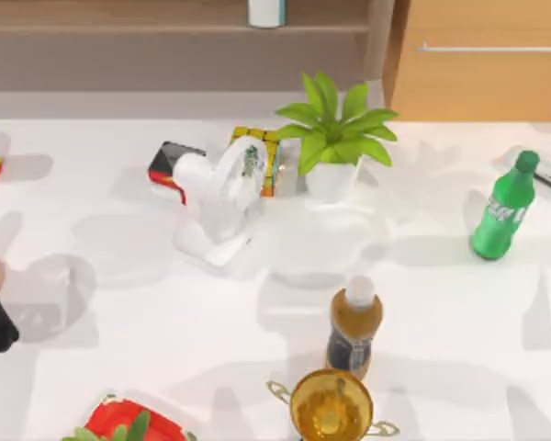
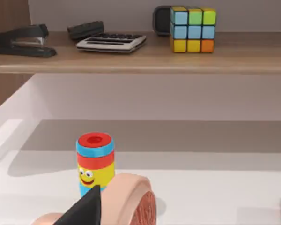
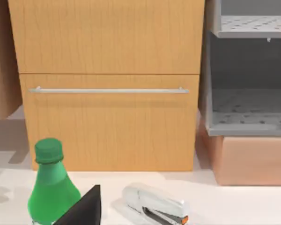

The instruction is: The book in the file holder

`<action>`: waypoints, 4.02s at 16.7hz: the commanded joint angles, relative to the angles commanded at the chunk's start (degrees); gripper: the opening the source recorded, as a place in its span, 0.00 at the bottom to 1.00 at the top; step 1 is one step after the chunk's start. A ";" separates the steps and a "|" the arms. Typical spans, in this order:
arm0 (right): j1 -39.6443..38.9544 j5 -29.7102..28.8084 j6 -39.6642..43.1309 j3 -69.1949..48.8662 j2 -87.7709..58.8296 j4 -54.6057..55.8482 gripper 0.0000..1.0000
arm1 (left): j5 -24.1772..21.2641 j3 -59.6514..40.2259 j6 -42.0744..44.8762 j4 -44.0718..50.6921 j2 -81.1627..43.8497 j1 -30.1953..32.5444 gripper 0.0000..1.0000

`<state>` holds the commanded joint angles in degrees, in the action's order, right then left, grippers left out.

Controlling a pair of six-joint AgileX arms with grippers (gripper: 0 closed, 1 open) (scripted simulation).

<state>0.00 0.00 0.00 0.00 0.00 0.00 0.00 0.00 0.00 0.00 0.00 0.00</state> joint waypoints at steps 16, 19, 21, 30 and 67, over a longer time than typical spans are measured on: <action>-27.56 -25.93 -8.24 -41.31 -61.21 17.65 1.00 | 0.00 0.00 0.00 0.00 0.00 0.00 1.00; -33.07 -31.74 -8.11 -55.60 -84.03 22.15 1.00 | 0.00 0.00 0.00 0.00 0.00 0.00 1.00; -35.92 -34.84 -7.25 -65.40 -97.99 24.79 1.00 | 0.00 0.00 0.00 0.00 0.00 0.00 1.00; -41.13 -42.66 -0.41 -99.10 -133.01 32.74 1.00 | 0.00 0.00 0.00 0.00 0.00 0.00 1.00; -39.68 -41.68 0.48 -107.86 -138.09 30.54 0.00 | 0.00 0.00 0.00 0.00 0.00 0.00 1.00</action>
<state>-39.68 -41.68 0.48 -107.86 -138.09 30.54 0.00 0.00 0.00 0.00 0.00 0.00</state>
